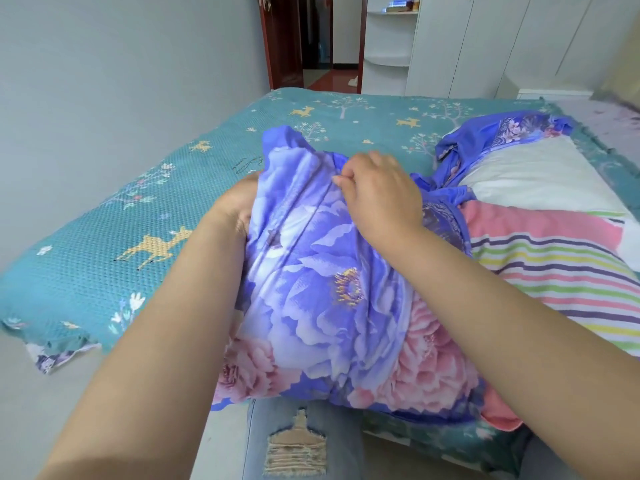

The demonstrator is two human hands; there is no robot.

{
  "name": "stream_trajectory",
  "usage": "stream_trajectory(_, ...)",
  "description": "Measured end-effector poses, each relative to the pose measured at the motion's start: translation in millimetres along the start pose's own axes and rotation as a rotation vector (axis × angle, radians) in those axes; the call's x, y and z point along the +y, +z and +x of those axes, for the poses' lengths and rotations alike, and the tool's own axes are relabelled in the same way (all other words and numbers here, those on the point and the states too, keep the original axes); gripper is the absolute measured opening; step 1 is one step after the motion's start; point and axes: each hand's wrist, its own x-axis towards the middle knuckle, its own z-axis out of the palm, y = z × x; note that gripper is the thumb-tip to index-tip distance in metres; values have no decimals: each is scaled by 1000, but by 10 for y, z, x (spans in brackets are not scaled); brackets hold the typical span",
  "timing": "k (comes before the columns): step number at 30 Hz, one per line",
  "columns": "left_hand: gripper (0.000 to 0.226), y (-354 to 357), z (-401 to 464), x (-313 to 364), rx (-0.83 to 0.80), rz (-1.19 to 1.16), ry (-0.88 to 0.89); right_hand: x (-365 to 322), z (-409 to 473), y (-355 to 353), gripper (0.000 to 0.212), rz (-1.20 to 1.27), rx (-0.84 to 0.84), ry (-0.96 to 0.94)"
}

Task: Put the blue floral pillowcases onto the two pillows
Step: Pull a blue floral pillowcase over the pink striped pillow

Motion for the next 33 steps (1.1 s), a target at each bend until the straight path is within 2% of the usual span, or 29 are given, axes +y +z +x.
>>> stream_trajectory(2,27,93,-48,3,86,8,74,-74,6,-56,44,119,-248,133)
stream_trajectory(4,27,211,-36,-26,156,140,223,-122,28,-21,46,197,-334,225)
stream_trajectory(6,32,325,-12,-63,239,328,340,-191,-4,43,42,223,-286,260)
stream_trajectory(9,40,364,5,-90,387,594,414,-210,-80,232,24,379,-165,340)
stream_trajectory(11,36,319,19,-64,367,621,381,-173,-135,300,28,567,-178,405)
stream_trajectory(13,32,242,24,22,313,509,300,-104,-150,315,27,732,-217,438)
stream_trajectory(17,37,160,35,245,231,331,130,-3,-242,209,23,993,-344,417)
stream_trajectory(18,36,178,30,304,197,357,103,19,-273,180,24,1064,-389,418)
stream_trajectory(20,34,222,28,359,132,593,52,45,-334,150,25,1151,-455,430)
stream_trajectory(22,32,272,4,373,104,772,47,46,-350,122,26,1067,-407,434)
stream_trajectory(24,24,310,-25,363,103,747,65,5,-331,102,26,865,-290,414)
stream_trajectory(26,24,361,-71,307,195,740,129,-82,-289,79,33,730,-204,400)
stream_trajectory(28,27,435,-126,212,318,752,230,-199,-250,121,45,709,-213,430)
stream_trajectory(30,25,481,-162,94,398,727,313,-281,-224,235,47,851,-154,529)
stream_trajectory(33,30,434,-190,-2,424,626,318,-346,-233,343,37,1156,-46,710)
